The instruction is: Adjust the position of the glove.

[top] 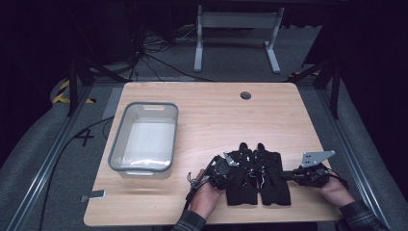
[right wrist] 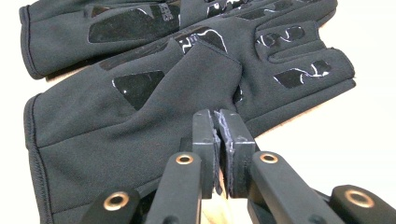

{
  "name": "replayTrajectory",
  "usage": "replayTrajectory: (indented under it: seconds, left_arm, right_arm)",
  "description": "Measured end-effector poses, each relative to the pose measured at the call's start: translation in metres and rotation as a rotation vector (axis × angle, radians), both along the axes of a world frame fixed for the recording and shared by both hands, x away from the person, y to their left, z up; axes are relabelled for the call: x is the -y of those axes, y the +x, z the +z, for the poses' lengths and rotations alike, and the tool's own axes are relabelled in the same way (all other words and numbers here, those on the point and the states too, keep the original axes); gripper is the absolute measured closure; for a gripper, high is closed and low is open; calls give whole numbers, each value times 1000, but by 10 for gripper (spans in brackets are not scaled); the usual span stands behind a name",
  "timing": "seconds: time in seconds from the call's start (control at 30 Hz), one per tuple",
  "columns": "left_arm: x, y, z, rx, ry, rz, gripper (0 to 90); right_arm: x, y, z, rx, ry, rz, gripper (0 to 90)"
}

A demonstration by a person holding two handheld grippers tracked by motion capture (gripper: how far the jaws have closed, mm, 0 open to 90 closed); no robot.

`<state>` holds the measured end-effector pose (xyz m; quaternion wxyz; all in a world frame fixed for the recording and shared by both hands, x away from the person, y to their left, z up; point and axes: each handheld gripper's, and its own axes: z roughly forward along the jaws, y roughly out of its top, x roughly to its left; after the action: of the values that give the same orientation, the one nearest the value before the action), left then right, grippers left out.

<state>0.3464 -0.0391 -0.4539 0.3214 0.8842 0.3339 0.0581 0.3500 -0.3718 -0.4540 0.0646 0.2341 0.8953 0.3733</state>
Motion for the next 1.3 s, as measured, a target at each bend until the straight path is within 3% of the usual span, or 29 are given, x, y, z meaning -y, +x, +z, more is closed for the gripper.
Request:
replayTrajectory:
  seconds: [0.2, 0.37, 0.67, 1.03, 1.3]
  left_arm:
    - [-2, 2, 0, -26, -30, 6, 846]
    - [-8, 4, 7, -42, -105, 6, 848]
    - [-16, 8, 27, -28, -215, -16, 847]
    - [-2, 15, 46, 1, -247, -91, 848]
    - [10, 20, 53, 9, -247, -123, 848]
  right_arm:
    - [-1, 0, 0, -4, 0, 1, 875]
    - [-3, 1, 0, 0, -1, 6, 879]
    - [-13, 6, 0, 9, -14, 18, 887]
    - [-24, 12, 0, 4, -10, 32, 899]
    - [-34, 17, -1, -7, -14, 43, 900]
